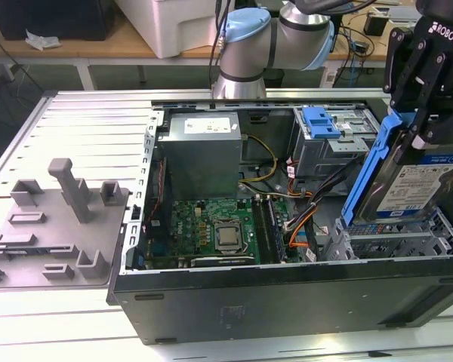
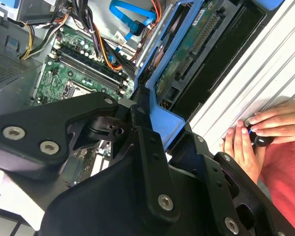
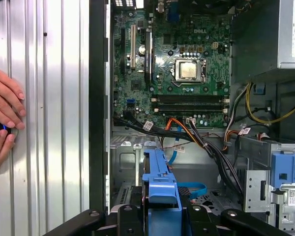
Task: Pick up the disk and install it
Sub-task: 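Insert the disk into the insertion slot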
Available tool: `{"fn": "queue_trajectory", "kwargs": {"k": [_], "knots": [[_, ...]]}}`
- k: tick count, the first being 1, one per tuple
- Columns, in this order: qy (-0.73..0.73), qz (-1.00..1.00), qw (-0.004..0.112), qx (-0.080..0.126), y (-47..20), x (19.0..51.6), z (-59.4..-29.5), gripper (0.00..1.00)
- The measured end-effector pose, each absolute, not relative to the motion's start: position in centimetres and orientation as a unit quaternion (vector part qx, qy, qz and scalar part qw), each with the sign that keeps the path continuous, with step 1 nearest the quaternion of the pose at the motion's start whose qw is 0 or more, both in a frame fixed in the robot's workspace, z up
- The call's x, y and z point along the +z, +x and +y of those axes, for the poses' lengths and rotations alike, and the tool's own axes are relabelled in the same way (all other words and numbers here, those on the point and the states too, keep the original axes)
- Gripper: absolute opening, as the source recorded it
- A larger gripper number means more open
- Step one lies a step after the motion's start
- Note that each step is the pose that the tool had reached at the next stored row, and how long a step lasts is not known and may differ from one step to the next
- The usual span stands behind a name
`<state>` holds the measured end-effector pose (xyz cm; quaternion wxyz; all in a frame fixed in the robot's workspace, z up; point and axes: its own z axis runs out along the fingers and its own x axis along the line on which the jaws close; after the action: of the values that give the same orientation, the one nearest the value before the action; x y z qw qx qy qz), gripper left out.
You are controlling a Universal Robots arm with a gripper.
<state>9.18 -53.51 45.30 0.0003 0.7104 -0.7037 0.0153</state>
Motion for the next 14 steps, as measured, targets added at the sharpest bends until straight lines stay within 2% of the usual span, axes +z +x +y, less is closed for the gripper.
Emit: {"fn": "queue_trajectory", "kwargs": {"k": [14], "knots": [[0.710,-0.704,0.000,0.015,9.30,45.08,-53.60,0.37]]}}
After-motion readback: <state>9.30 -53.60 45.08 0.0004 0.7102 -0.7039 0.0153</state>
